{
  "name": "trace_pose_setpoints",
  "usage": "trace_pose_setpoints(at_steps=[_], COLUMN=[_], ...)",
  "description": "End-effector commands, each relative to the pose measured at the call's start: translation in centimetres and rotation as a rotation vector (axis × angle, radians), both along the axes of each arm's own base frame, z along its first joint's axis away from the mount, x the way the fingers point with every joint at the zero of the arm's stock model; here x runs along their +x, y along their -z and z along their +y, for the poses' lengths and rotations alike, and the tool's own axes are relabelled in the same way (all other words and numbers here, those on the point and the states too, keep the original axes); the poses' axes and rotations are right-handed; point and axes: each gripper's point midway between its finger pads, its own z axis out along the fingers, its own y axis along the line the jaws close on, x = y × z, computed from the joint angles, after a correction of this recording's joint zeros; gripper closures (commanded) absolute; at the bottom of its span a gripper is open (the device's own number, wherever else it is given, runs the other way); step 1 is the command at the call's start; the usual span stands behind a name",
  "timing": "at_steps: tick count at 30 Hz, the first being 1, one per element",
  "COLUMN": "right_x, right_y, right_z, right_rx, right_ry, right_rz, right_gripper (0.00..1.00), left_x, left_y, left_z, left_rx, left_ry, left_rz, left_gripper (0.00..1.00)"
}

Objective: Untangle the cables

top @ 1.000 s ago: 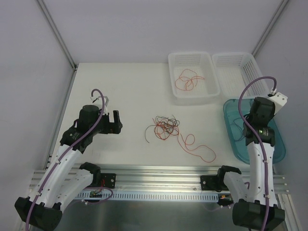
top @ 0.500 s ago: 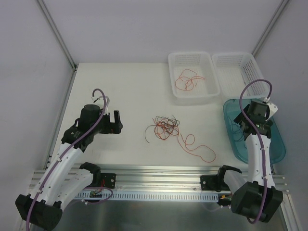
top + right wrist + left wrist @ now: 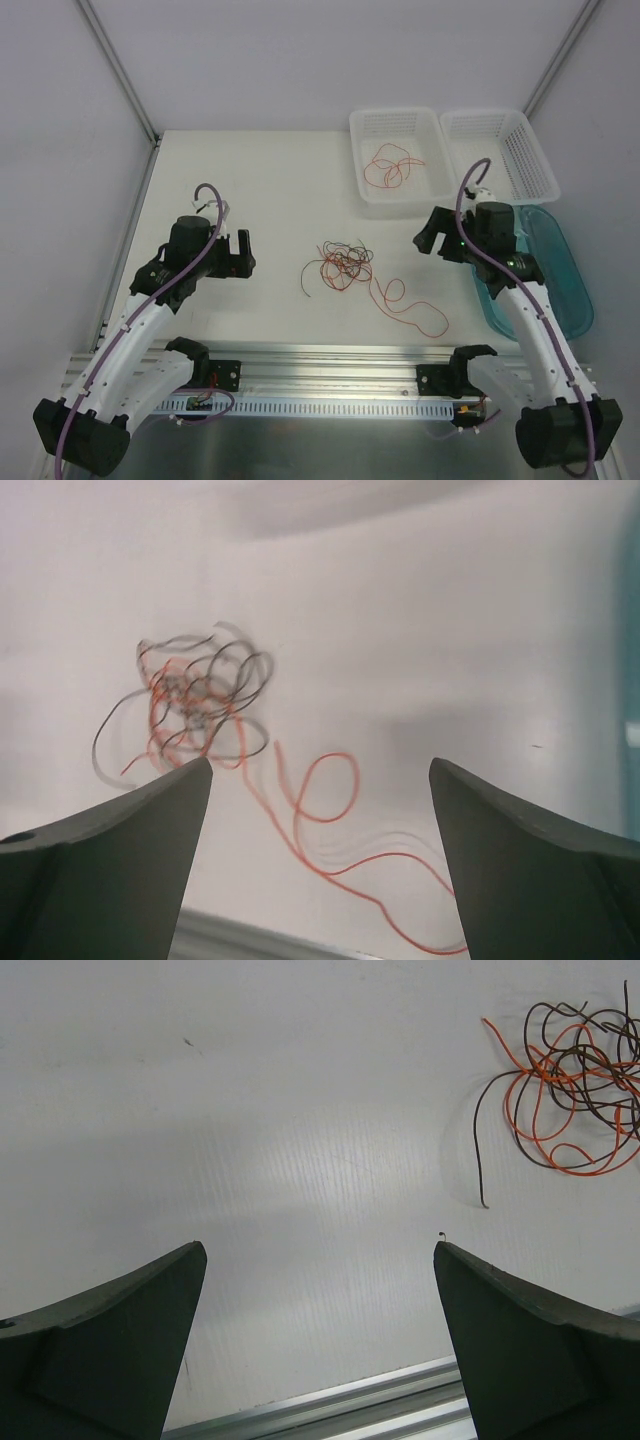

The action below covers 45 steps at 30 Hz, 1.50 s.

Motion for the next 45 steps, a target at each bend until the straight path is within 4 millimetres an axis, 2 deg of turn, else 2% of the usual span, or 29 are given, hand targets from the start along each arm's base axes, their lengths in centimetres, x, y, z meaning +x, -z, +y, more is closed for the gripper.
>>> trace_pose_setpoints(at_steps=[1, 2, 3, 4, 5, 8, 9, 11, 14, 15, 16, 18, 19, 21, 22, 24, 25, 27, 29, 32, 34, 35, 36, 38, 39, 41, 42, 44, 45], right_x=[0.3, 0.4, 0.5, 1.1, 1.2, 2.1, 2.4, 2.8, 2.9, 3.2, 3.0, 2.7, 2.6, 1.5, 1.5, 0.0, 0.3, -1.0, -1.9, -2.3, -2.5, -2.4, -2.4, -2.6, -2.6, -2.6, -3.0, -2.9, -3.1], right_y=[0.4, 1.7, 2.5, 2.8, 4.5, 5.9, 7.7, 8.2, 10.8, 10.8, 12.3, 12.8, 13.6, 13.8, 13.2, 13.2, 12.5, 12.0, 11.8, 11.6, 11.4, 11.7, 11.2, 11.5, 11.4, 10.6, 11.0, 9.9, 10.2], right_z=[5.6, 7.2, 7.9, 8.8, 10.0, 12.7, 13.4, 15.3, 17.0, 17.7, 18.0, 19.3, 19.7, 21.5, 22.6, 24.8, 25.6, 27.7, 28.7, 28.8, 28.1, 27.3, 27.1, 26.1, 25.9, 25.5, 25.0, 24.8, 24.4], right_rx=[0.035, 0.032, 0.031, 0.039, 0.036, 0.032, 0.017, 0.01, -0.025, -0.029, -0.05, -0.066, -0.082, -0.11, -0.123, -0.155, -0.175, -0.193, -0.186, -0.217, -0.233, -0.26, -0.257, -0.269, -0.261, -0.248, -0.242, -0.214, -0.215], right_ry=[-0.201, -0.218, -0.226, -0.24, -0.251, -0.279, -0.285, -0.318, -0.338, -0.349, -0.357, -0.395, -0.409, -0.474, -0.512, -0.605, -0.614, -0.702, -0.774, -0.806, -0.798, -0.773, -0.765, -0.737, -0.718, -0.691, -0.673, -0.652, -0.647], right_rz=[-0.014, 0.024, 0.042, 0.028, 0.078, 0.084, 0.135, 0.138, 0.193, 0.192, 0.228, 0.239, 0.257, 0.25, 0.229, 0.221, 0.189, 0.164, 0.162, 0.157, 0.158, 0.156, 0.144, 0.147, 0.147, 0.122, 0.131, 0.087, 0.087], right_gripper=[0.05, 0.06, 0.07, 0.08, 0.09, 0.11, 0.12, 0.17, 0.25, 0.27, 0.33, 0.4, 0.49, 0.61, 0.73, 0.85, 0.95, 0.99, 0.99, 0.99, 0.86, 0.76, 0.67, 0.62, 0.59, 0.58, 0.58, 0.58, 0.58], left_x=[0.4, 0.4, 0.4, 0.4, 0.4, 0.4, 0.4, 0.4, 0.4, 0.4, 0.3, 0.4, 0.4, 0.3, 0.2, 0.1, 0.0, -0.2, -0.6, -1.1, -1.3, -1.3, -1.3, -1.2, -1.4, -1.2, -1.4, -1.0, -0.6], left_y=[0.2, 0.3, 0.2, 0.3, 0.3, 0.5, 0.5, 0.6, 0.8, 0.9, 0.9, 1.0, 0.9, 1.0, 1.1, 1.2, 1.2, 1.5, 1.6, 1.8, 2.3, 2.5, 2.6, 3.1, 3.2, 3.8, 4.0, 4.5, 4.9], left_z=[0.3, 0.3, 0.2, 0.2, 0.2, 0.3, 0.3, 0.3, 0.2, 0.1, 0.1, 0.0, -0.1, -0.4, -0.5, -1.1, -1.3, -1.7, -2.5, -3.5, -3.9, -4.0, -4.2, -4.7, -5.6, -6.3, -7.5, -8.1, -8.8], left_rx=[0.014, 0.013, 0.013, 0.012, 0.014, 0.016, 0.016, 0.019, 0.016, 0.017, 0.014, 0.011, 0.008, -0.004, -0.01, -0.031, -0.039, -0.064, -0.105, -0.174, -0.206, -0.211, -0.214, -0.224, -0.233, -0.211, -0.213, -0.202, -0.224], left_ry=[-0.007, -0.007, -0.007, -0.006, -0.006, -0.01, -0.01, -0.009, -0.007, -0.004, 0.0, 0.002, 0.003, 0.013, 0.016, 0.035, 0.038, 0.047, 0.06, 0.05, 0.02, 0.011, 0.006, -0.014, -0.005, -0.014, -0.002, -0.029, -0.058], left_rz=[-0.009, -0.005, -0.006, -0.001, -0.004, 0.006, 0.006, 0.011, 0.021, 0.026, 0.029, 0.033, 0.032, 0.043, 0.048, 0.063, 0.074, 0.095, 0.119, 0.172, 0.212, 0.222, 0.232, 0.263, 0.269, 0.273, 0.281, 0.276, 0.284], left_gripper=[0.01, 0.01, 0.01, 0.01, 0.01, 0.01, 0.01, 0.01, 0.01, 0.01, 0.01, 0.01, 0.01, 0.01, 0.01, 0.01, 0.01, 0.01, 0.01, 0.01, 0.01, 0.01, 0.01, 0.01, 0.01, 0.01, 0.01, 0.01, 0.02])
